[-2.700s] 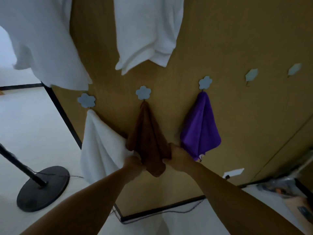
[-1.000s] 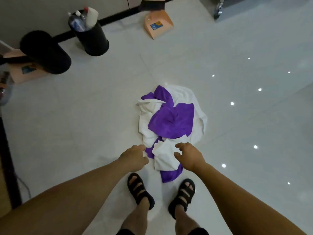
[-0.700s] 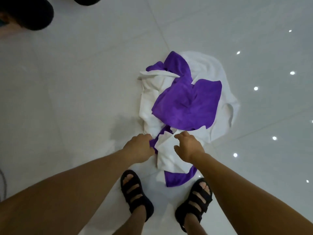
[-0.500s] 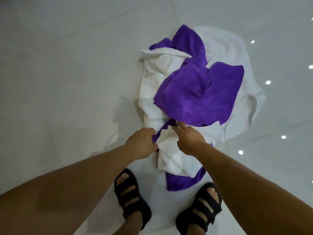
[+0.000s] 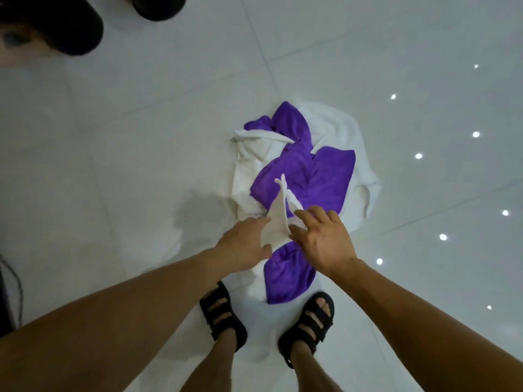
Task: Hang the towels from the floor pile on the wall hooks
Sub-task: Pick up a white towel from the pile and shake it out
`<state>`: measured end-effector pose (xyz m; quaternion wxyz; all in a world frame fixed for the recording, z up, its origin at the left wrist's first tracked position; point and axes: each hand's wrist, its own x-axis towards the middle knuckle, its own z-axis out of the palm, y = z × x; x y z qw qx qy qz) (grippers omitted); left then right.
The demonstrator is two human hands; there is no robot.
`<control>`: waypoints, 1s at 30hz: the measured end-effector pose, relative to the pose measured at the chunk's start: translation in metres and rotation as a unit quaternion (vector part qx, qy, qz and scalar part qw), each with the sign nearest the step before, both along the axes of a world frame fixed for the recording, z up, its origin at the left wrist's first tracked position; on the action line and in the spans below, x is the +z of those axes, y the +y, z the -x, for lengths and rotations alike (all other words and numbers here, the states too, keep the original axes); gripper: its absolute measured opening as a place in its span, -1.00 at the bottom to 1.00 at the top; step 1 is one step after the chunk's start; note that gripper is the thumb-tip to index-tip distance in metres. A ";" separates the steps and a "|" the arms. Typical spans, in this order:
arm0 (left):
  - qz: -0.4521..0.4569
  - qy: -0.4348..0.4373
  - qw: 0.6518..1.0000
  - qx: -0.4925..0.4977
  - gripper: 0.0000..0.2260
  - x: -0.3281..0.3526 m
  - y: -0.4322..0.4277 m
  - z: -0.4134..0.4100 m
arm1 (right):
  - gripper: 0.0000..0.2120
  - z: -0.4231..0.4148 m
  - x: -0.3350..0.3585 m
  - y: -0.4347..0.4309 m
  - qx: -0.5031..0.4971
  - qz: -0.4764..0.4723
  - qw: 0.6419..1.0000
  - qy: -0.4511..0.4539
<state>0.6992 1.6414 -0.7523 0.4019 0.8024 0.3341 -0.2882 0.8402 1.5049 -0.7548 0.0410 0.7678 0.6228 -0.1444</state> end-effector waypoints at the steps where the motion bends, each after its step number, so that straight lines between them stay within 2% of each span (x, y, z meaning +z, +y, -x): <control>1: -0.011 -0.008 1.000 -0.001 -0.40 0.025 0.003 -0.004 | -0.85 0.000 0.027 0.003 -0.006 -0.028 1.000 0.006; 4: -0.074 -0.062 0.995 -0.011 -0.33 0.103 0.013 -0.014 | -0.89 0.002 0.103 0.017 -0.014 -0.106 0.993 0.051; 6: -0.103 -0.114 0.988 -0.019 -0.31 0.157 0.023 -0.016 | -0.82 0.004 0.156 0.030 -0.007 -0.127 0.988 0.083; 9: -0.125 -0.159 0.977 -0.073 -0.39 0.235 0.043 -0.014 | -0.79 0.006 0.236 0.052 0.007 -0.143 0.982 0.126; 12: -0.185 -0.167 0.958 -0.140 -0.55 0.303 0.067 -0.009 | -0.73 0.007 0.309 0.070 -0.029 -0.131 0.972 0.195; 16: -0.191 -0.166 0.960 -0.122 -0.68 0.383 0.091 -0.002 | -0.79 0.003 0.382 0.082 -0.113 -0.140 0.945 0.274; 18: -0.194 -0.131 0.965 -0.116 -0.81 0.418 0.099 0.004 | -0.77 -0.001 0.415 0.086 -0.126 -0.157 0.936 0.289; 20: -0.195 -0.109 0.968 -0.117 -0.82 0.446 0.100 0.015 | -0.75 -0.006 0.445 0.086 -0.129 -0.163 0.929 0.306; 22: -0.216 -0.098 0.965 -0.115 -0.84 0.473 0.097 0.029 | -0.69 -0.012 0.473 0.083 -0.108 -0.132 0.937 0.305; 24: -0.240 -0.086 0.962 -0.096 -0.84 0.498 0.091 0.041 | -0.63 -0.017 0.498 0.080 -0.075 -0.066 0.960 0.260; 27: -0.264 -0.061 0.962 -0.027 -0.82 0.533 0.082 0.057 | -0.80 -0.021 0.528 0.080 -0.049 -0.058 0.979 0.187; 28: -0.259 -0.066 0.963 0.017 -0.81 0.544 0.077 0.063 | -0.85 -0.020 0.537 0.079 -0.057 -0.088 0.973 0.206; 29: -0.240 -0.089 0.963 0.080 -0.80 0.555 0.072 0.070 | -0.84 -0.018 0.544 0.079 -0.073 -0.129 0.954 0.262; 30: -0.209 -0.128 0.957 0.157 -0.80 0.565 0.067 0.076 | -0.81 -0.013 0.551 0.078 -0.093 -0.170 0.919 0.343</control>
